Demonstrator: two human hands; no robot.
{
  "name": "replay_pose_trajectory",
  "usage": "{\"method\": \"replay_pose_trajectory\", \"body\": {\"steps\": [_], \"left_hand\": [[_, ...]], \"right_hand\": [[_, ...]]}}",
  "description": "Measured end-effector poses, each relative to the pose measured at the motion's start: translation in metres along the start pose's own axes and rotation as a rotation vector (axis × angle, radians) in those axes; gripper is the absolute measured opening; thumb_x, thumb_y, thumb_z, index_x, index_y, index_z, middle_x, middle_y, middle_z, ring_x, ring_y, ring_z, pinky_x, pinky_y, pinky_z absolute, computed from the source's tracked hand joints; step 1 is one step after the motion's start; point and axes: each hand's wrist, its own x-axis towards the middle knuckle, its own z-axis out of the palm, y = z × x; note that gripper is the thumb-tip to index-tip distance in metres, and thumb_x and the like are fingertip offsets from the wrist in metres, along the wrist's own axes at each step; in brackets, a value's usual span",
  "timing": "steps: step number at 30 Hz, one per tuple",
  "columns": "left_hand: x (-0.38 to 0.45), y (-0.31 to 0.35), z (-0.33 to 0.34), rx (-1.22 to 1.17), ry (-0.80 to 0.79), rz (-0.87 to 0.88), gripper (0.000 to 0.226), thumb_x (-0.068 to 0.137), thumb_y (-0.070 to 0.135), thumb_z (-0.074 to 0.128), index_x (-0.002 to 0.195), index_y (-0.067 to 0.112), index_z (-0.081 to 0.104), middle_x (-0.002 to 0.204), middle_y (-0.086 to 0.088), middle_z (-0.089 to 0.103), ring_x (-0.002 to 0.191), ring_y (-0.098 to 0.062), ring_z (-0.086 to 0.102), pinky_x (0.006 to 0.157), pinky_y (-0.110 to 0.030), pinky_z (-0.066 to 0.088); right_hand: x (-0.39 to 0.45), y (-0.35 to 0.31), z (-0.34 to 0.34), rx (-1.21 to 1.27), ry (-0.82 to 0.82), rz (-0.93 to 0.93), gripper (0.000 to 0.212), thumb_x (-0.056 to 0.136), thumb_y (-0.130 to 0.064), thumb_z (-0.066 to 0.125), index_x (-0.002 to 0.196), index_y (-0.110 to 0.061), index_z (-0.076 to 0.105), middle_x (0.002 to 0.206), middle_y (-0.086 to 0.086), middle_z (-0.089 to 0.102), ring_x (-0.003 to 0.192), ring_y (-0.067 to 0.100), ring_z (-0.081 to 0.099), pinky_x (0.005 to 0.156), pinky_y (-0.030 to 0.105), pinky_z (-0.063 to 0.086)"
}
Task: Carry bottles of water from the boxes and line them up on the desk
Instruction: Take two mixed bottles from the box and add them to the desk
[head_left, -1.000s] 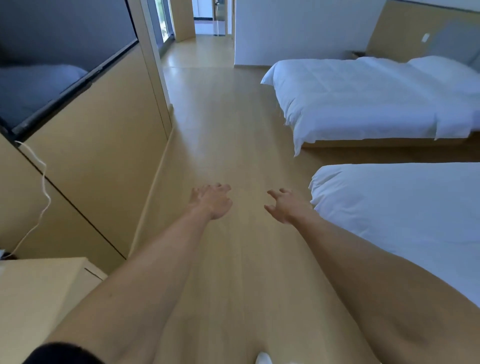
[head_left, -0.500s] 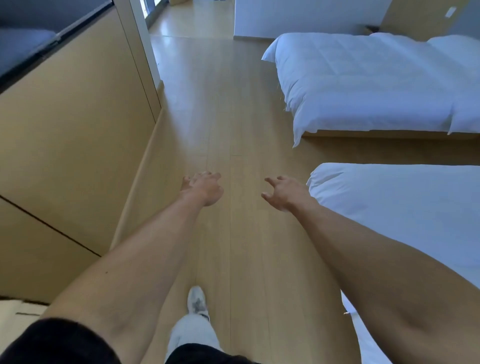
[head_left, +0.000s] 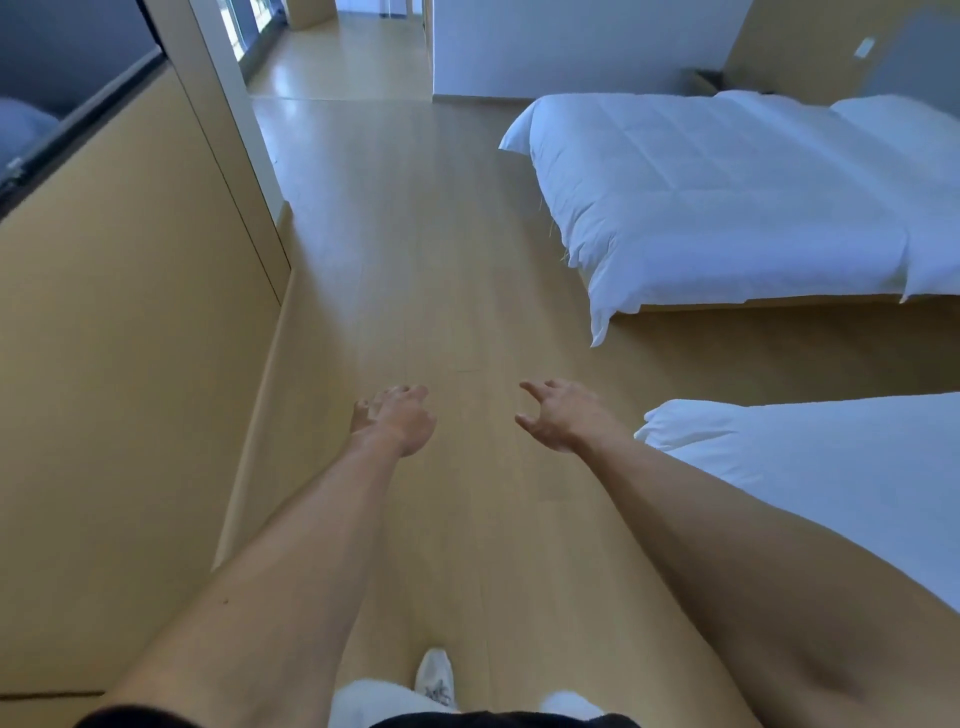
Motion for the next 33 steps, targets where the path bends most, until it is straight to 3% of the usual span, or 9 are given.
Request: {"method": "replay_pose_trajectory", "body": {"steps": [13, 33], "left_hand": [[0.223, 0.011, -0.075, 0.019, -0.008, 0.081, 0.052, 0.101, 0.036, 0.042, 0.152, 0.031, 0.037, 0.157, -0.001, 0.039, 0.143, -0.028, 0.037, 0.116, -0.044, 0.029], [0.610, 0.032, -0.234, -0.036, 0.026, -0.052, 0.051, 0.099, 0.038, 0.043, 0.150, 0.032, 0.041, 0.155, 0.000, 0.042, 0.140, -0.029, 0.039, 0.114, -0.045, 0.029]], "right_hand": [[0.213, 0.003, -0.067, 0.080, -0.030, 0.048, 0.060, 0.098, -0.058, 0.037, 0.152, -0.035, 0.027, 0.153, 0.002, 0.038, 0.139, 0.027, 0.037, 0.110, 0.045, 0.037], [0.620, 0.032, -0.233, 0.090, -0.053, -0.061, 0.060, 0.097, -0.059, 0.040, 0.151, -0.034, 0.030, 0.151, 0.005, 0.039, 0.138, 0.029, 0.040, 0.111, 0.045, 0.037]]}}
